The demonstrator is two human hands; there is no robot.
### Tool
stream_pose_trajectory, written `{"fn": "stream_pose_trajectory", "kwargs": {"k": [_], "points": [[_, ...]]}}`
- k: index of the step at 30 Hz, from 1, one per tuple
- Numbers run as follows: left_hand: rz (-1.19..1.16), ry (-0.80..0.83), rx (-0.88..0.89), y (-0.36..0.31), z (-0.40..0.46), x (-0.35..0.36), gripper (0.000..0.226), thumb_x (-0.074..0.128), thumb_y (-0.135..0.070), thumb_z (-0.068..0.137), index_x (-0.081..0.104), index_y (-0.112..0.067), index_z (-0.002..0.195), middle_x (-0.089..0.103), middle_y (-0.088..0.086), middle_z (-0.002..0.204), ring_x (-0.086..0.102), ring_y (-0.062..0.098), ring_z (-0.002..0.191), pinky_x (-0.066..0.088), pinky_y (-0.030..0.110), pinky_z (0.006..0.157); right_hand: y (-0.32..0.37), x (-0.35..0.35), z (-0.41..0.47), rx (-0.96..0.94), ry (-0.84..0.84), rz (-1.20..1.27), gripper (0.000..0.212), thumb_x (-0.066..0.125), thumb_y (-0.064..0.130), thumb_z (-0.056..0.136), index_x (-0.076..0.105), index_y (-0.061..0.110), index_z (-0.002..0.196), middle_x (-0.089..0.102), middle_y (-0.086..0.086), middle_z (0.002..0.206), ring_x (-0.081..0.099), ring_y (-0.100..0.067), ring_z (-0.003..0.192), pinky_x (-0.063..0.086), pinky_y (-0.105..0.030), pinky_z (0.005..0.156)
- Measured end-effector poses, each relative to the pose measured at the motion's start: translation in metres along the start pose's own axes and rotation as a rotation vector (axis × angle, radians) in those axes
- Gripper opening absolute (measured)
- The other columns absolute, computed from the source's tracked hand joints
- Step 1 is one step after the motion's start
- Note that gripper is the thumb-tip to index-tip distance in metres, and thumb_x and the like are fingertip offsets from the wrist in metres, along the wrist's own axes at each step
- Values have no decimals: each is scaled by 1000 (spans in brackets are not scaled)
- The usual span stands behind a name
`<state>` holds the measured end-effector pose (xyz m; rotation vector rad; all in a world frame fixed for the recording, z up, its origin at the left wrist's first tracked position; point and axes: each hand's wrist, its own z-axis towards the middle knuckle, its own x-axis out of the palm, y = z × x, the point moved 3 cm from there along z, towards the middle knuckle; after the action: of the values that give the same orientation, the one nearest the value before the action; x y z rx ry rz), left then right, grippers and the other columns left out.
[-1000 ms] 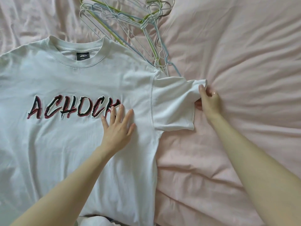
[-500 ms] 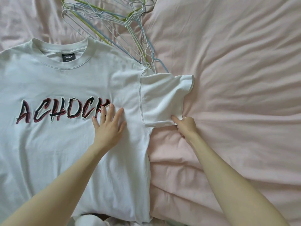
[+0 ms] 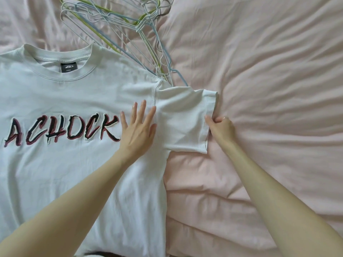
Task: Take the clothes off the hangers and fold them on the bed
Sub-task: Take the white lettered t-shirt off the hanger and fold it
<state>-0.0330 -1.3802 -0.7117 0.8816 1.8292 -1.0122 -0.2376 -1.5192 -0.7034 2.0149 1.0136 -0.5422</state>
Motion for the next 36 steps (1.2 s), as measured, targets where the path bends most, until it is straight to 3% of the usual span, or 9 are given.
{"fn": "stream_pose_trajectory", "kwargs": {"k": [5, 9, 14, 17, 22, 25, 32, 34, 36], "points": [[-15, -33, 63, -17, 43, -6, 54, 35, -29, 100, 19, -18, 150, 4, 5, 159, -3, 28, 146, 2, 54, 114, 35, 3, 46, 54, 33, 414, 35, 66, 48, 76, 59, 16, 65, 64, -1, 76, 61, -19, 76, 48, -33, 71], [-3, -43, 97, -23, 59, -3, 56, 36, -29, 99, 17, -15, 150, 5, 4, 159, -1, 29, 146, 2, 53, 114, 46, -2, 55, -9, -90, 573, 35, 62, 20, 87, 40, 19, 59, 42, 1, 63, 39, -13, 59, 37, -26, 56], [5, -12, 150, -28, 68, 5, 55, 27, -35, 96, 24, -18, 148, 10, 5, 159, 3, 31, 146, 7, 59, 111, 32, -12, 41, -234, -350, 404, 29, 50, 7, 93, 40, 17, 68, 31, 8, 60, 35, 1, 48, 28, -15, 52], [45, 25, 171, -29, 75, 13, 57, 25, -41, 94, 23, -26, 148, 6, 3, 159, -1, 30, 146, 5, 63, 109, 29, -11, 37, -233, -426, 352, 11, 47, 10, 95, 53, 10, 85, 38, 13, 62, 40, -4, 56, 29, -21, 59], [63, 44, 160, -26, 75, 20, 63, 11, -51, 90, 18, -32, 149, 1, 3, 159, -6, 30, 146, 1, 65, 107, 33, -14, 42, -176, -478, 331, 25, 48, 23, 97, 60, 2, 100, 56, 5, 78, 48, -13, 78, 34, -20, 65], [54, 44, 162, -29, 69, 23, 66, 6, -52, 89, 15, -30, 150, 0, 5, 159, -6, 30, 146, -2, 66, 107, 18, -16, 46, -111, -396, 392, 28, 46, 33, 97, 56, 7, 91, 57, -3, 89, 52, -14, 82, 37, -13, 64], [18, 5, 229, -43, 10, 45, 54, 24, -42, 96, 32, -22, 146, 22, 15, 155, 17, 38, 142, 14, 67, 105, -48, 31, 3, 153, -46, 422, 76, 39, 80, 73, 63, 9, 69, 70, -11, 69, 68, -32, 72, 56, -50, 74], [52, 1, 252, -42, -5, 51, 51, 25, -39, 97, 30, -24, 145, 28, 16, 152, 23, 40, 140, 19, 67, 103, -50, 37, -12, 161, 63, 387, 94, 33, 90, 65, 65, 3, 77, 69, -15, 73, 67, -32, 74, 56, -48, 74], [53, 11, 245, -40, -15, 53, 50, 25, -38, 97, 27, -24, 145, 27, 16, 152, 23, 39, 140, 20, 67, 103, -50, 40, -22, 161, 146, 425, 70, 46, 76, 77, 67, 9, 78, 69, -8, 72, 66, -21, 66, 57, -34, 61]]}}
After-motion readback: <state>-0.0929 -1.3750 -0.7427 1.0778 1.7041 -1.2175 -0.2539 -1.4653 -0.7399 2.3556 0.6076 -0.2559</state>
